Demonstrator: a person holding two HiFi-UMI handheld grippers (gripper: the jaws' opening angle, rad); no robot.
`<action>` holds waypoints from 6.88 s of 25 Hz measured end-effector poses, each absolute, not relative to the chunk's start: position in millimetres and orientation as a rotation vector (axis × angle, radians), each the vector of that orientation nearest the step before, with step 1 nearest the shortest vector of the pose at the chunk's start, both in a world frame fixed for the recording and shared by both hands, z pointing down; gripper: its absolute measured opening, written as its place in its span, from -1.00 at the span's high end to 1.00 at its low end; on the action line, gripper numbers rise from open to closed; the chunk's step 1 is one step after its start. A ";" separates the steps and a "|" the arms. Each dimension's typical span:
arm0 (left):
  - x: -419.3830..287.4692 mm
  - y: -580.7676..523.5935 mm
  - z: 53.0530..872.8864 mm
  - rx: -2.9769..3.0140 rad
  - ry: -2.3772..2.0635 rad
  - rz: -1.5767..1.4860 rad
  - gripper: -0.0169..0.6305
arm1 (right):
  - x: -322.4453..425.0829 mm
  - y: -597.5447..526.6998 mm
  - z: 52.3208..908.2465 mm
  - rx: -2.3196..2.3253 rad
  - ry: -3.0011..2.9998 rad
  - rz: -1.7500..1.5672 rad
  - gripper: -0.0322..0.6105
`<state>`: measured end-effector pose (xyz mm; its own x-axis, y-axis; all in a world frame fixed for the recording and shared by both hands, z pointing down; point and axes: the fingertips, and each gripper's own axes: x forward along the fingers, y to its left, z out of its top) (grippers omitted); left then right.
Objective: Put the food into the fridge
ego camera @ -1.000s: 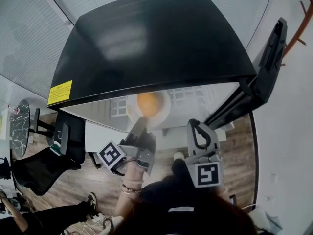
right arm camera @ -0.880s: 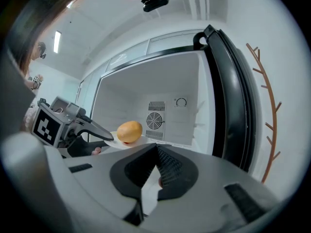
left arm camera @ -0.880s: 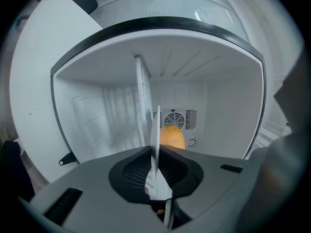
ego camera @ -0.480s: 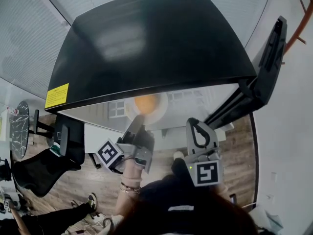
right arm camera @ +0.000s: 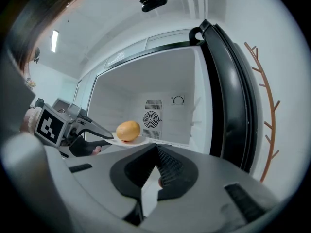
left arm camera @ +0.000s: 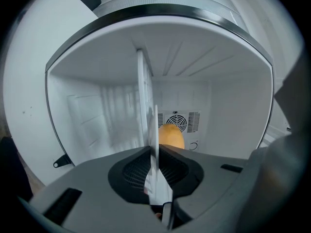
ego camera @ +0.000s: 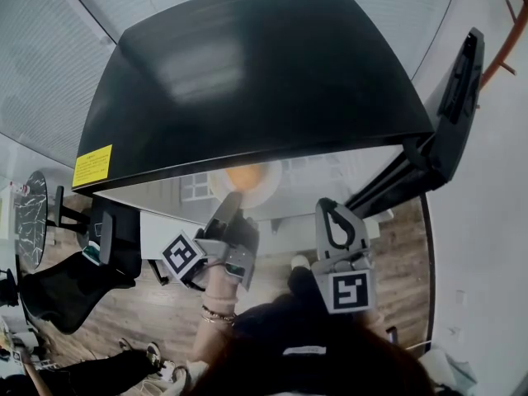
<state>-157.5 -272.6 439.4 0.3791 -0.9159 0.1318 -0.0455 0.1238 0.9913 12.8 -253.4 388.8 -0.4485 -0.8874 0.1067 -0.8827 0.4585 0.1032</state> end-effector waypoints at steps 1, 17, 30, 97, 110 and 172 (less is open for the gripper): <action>-157.3 -272.7 439.4 1.287 -0.987 -0.819 0.82 | 13.0 -253.7 388.8 1.565 -2.557 -0.047 0.89; -157.0 -271.2 438.9 1.289 -0.979 -0.823 0.81 | 14.3 -251.9 390.6 1.556 -2.553 -0.038 0.89; -158.5 -269.0 436.7 1.285 -0.962 -0.858 0.77 | 20.5 -249.4 392.4 1.554 -2.536 -0.037 0.89; -145.2 -263.9 433.5 1.313 -0.869 -0.838 0.86 | 30.3 -234.7 386.0 1.623 -2.512 -0.067 0.89; -142.9 -226.8 418.7 1.402 -0.873 -0.793 0.91 | 26.0 -193.9 374.5 1.667 -2.515 -0.080 0.89; -97.9 96.0 351.0 2.286 -1.618 -0.106 0.95 | 25.7 104.3 363.6 1.429 -2.580 -0.036 0.90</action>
<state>-97.9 96.0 351.0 0.3498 -0.9275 0.1318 -0.9022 -0.2957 0.3139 25.7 104.3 363.6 -0.5167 -0.8420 0.1551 -0.8373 0.5348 0.1136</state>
